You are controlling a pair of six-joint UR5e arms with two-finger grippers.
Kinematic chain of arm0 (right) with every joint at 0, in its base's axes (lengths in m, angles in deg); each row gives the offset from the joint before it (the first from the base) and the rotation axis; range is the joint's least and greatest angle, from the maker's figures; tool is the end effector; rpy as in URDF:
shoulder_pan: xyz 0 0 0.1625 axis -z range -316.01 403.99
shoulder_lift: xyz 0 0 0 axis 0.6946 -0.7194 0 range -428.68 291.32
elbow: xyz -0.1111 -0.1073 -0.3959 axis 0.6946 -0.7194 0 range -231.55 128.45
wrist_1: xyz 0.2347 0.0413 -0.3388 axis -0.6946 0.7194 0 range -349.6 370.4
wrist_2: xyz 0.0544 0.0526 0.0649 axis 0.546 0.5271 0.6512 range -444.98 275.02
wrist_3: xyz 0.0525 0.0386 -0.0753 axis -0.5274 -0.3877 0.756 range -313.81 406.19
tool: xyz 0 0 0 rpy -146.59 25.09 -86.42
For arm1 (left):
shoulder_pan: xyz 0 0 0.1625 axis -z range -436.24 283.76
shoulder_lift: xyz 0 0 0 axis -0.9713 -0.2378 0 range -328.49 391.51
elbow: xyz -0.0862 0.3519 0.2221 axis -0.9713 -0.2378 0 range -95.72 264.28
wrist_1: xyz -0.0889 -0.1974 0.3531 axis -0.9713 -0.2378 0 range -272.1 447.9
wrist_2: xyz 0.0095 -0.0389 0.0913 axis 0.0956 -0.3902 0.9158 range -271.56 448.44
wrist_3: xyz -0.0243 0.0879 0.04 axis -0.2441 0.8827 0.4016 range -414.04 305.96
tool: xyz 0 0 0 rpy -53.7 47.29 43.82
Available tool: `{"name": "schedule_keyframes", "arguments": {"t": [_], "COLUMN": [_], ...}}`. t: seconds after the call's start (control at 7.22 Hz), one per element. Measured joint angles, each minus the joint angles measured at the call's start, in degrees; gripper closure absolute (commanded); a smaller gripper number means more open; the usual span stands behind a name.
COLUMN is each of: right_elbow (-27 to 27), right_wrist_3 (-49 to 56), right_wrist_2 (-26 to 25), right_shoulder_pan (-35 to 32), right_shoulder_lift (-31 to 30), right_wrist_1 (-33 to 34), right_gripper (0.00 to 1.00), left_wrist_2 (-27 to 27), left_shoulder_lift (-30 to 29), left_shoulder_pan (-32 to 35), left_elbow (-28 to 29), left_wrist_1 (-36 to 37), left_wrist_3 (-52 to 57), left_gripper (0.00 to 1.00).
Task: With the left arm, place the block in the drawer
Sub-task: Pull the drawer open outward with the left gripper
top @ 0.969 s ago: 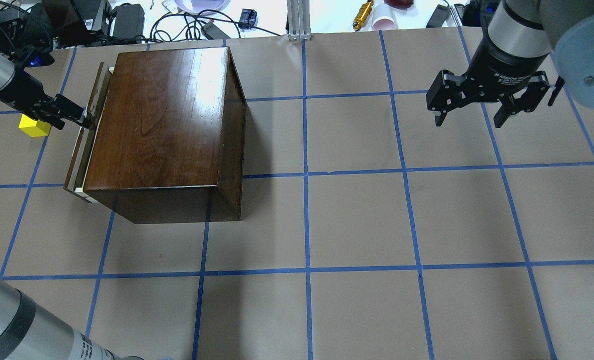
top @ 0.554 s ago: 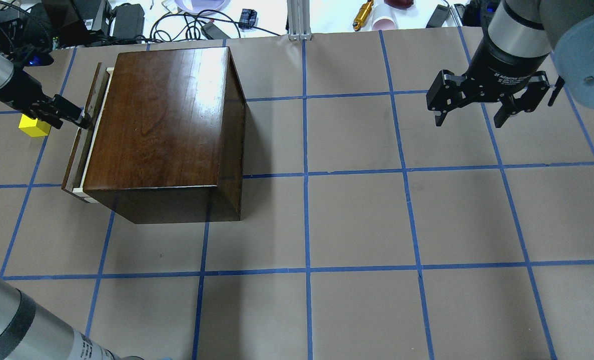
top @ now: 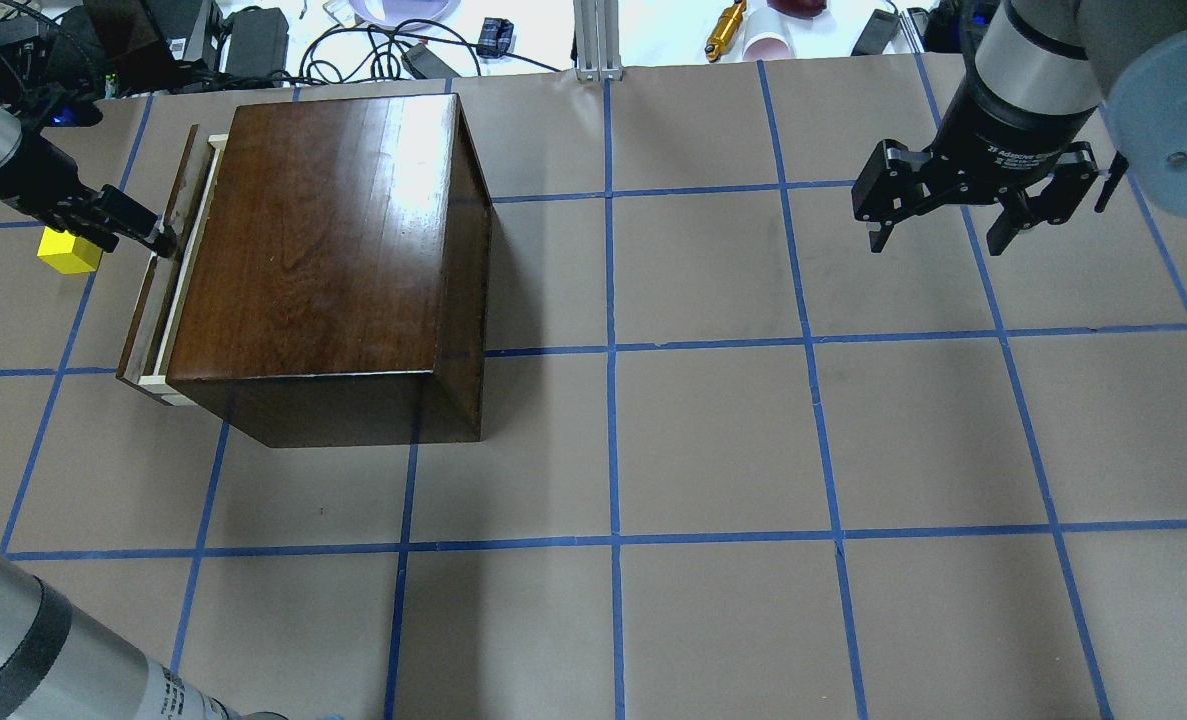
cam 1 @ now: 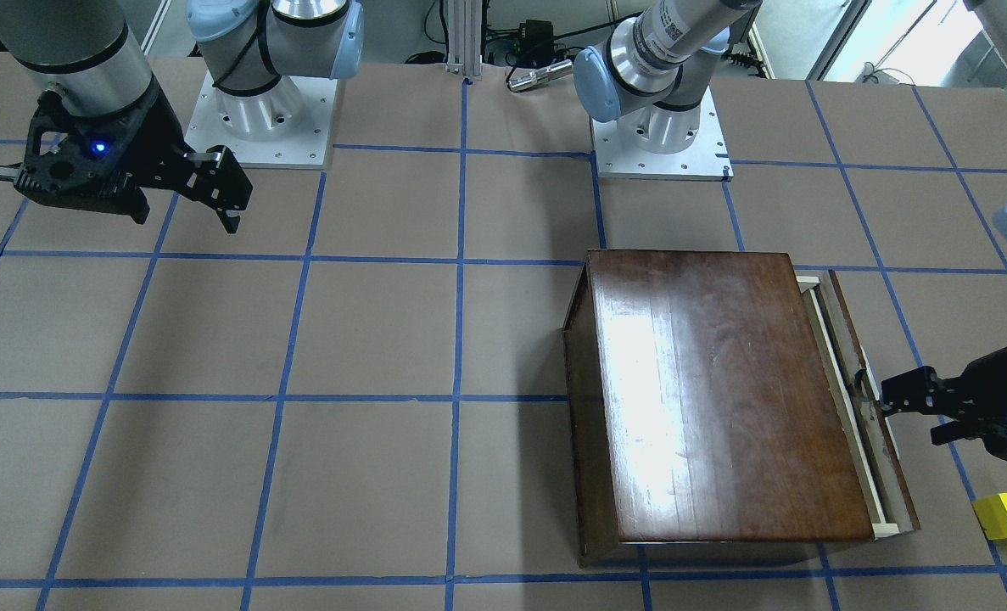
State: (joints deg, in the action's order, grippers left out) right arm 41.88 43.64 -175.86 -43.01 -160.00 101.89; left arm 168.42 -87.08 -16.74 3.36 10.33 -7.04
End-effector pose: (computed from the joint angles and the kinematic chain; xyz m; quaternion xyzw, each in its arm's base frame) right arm 0.1065 -0.4870 0.4722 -0.0483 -0.9988 -0.0054 0.0076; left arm 0.2050 -0.6451 0.2951 -0.1373 -0.9848 0.0066 0.1065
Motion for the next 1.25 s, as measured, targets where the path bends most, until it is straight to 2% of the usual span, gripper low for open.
{"name": "schedule_keyframes", "arguments": {"t": [1.25], "right_elbow": [0.00], "right_wrist_3": [0.00], "right_wrist_2": [0.00], "right_shoulder_pan": [-0.01], "right_shoulder_lift": [0.00], "right_wrist_1": [0.00], "right_gripper": [0.00], "left_wrist_2": [2.41], "left_shoulder_lift": [-1.18], "left_shoulder_pan": [-0.50], "left_elbow": [2.08], "left_wrist_1": [0.12], "left_wrist_3": [3.82], "left_gripper": [0.00]}}
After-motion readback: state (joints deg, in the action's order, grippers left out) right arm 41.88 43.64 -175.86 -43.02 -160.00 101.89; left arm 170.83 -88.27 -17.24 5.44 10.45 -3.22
